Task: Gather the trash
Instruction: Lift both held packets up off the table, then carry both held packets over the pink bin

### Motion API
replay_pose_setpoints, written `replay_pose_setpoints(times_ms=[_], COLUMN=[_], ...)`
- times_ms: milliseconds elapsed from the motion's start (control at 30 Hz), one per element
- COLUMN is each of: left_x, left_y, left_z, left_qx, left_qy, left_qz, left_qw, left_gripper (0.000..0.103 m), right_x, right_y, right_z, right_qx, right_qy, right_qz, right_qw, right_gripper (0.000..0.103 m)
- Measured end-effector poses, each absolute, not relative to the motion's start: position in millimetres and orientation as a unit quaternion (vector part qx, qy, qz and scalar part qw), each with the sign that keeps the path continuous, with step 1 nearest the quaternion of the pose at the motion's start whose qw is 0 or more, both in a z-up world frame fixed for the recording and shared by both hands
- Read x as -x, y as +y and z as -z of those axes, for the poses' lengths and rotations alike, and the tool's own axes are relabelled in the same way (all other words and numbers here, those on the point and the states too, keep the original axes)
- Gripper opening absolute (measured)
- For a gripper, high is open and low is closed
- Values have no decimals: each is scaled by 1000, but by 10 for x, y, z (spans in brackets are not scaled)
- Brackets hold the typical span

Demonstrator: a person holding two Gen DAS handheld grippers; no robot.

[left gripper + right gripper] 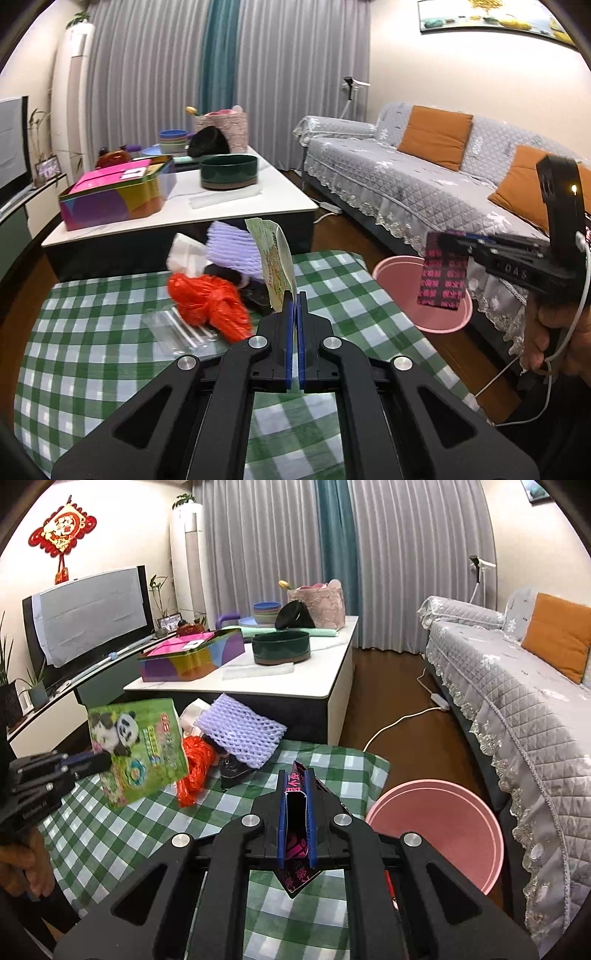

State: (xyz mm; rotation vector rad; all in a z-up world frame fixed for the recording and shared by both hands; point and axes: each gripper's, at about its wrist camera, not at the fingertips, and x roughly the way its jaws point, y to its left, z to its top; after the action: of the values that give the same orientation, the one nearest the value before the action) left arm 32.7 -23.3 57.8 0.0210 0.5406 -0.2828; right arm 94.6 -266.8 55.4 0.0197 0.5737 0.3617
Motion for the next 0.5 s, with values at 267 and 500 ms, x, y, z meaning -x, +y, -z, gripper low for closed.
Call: replay_pose_setpoints(times_ms=[267, 500], left_x=[-328, -400], left_y=[-453, -563], left_z=[-625, -660], left_qx=[-12, -5], left_qy=[261, 265], left_qz=[162, 175], left_qw=[952, 948], left_gripper=[2, 2], right_x=[-913, -915], right_y=[-2943, -3134], right_z=[-697, -1018], right_qx=[-23, -8], right_qy=[276, 263], right_qz=[-150, -139], right_qw=[949, 955], right_gripper=[9, 9])
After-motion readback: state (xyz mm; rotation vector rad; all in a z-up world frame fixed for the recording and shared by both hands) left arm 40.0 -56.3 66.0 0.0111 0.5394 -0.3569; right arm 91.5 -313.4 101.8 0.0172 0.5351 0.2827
